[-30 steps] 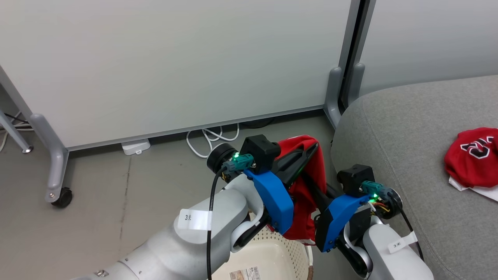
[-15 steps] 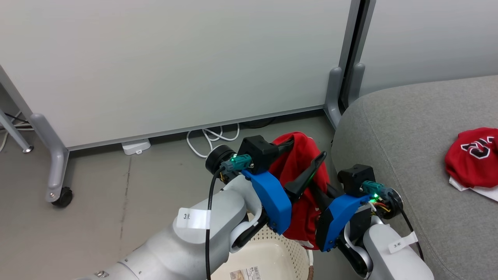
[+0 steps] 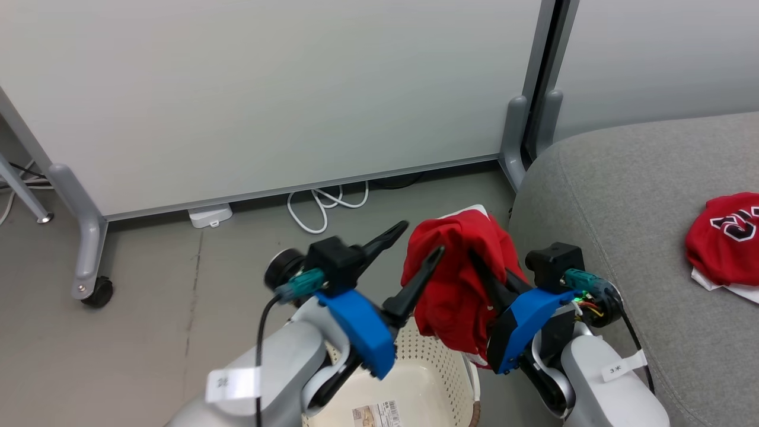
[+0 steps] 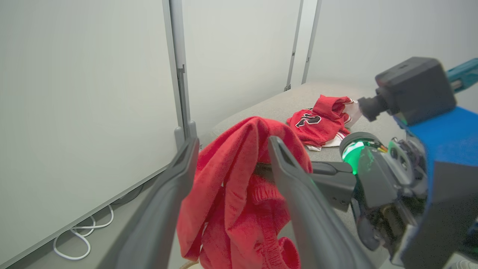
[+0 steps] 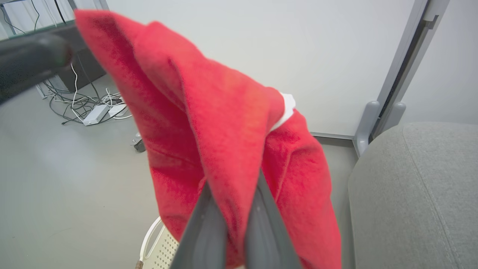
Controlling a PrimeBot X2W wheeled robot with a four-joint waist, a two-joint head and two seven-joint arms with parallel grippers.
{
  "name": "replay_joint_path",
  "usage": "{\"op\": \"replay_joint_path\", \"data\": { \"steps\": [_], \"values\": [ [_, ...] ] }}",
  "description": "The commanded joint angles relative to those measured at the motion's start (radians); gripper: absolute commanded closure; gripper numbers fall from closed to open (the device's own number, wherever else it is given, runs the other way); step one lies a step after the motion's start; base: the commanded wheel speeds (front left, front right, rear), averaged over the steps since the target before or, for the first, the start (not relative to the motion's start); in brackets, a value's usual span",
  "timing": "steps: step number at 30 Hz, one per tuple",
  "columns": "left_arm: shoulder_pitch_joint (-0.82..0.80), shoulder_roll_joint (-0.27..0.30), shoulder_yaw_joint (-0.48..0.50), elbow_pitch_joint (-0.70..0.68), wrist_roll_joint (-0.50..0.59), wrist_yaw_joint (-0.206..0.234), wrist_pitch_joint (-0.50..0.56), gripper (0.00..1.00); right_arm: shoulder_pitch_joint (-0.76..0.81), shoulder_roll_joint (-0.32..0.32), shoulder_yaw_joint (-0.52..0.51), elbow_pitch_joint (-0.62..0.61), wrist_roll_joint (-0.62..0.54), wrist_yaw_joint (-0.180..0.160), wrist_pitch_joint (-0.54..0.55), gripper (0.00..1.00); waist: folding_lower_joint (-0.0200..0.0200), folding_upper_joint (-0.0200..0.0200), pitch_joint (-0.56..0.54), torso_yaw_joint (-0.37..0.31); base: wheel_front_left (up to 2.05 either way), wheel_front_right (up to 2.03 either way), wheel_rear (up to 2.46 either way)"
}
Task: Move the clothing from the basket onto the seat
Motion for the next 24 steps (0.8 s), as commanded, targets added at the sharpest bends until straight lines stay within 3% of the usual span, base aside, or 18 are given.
{"op": "replay_joint_path", "data": {
  "steps": [1, 14, 24],
  "values": [
    [0.052, 0.026, 0.043, -0.027, 0.038, -0.001, -0.005, 0.00, -0.001, 0.001, -0.010, -0.010, -0.005, 0.000, -0.006, 1.00, 0.0000, 0.0000, 0.003, 0.002, 0.00, 0.00, 0.00],
    [0.333, 0.095, 0.356, -0.172, 0.243, -0.001, -0.005, 0.00, 0.029, 0.000, -0.055, -0.050, -0.025, 0.000, 0.008, 1.00, 0.0000, 0.0000, 0.011, 0.019, 0.00, 0.00, 0.00],
    [0.478, 0.074, 0.530, -0.212, 0.336, -0.001, -0.005, 0.00, 0.039, 0.000, -0.062, -0.070, -0.025, 0.000, 0.017, 1.00, 0.0000, 0.0000, 0.014, 0.022, 0.00, 0.00, 0.00]
  ]
}}
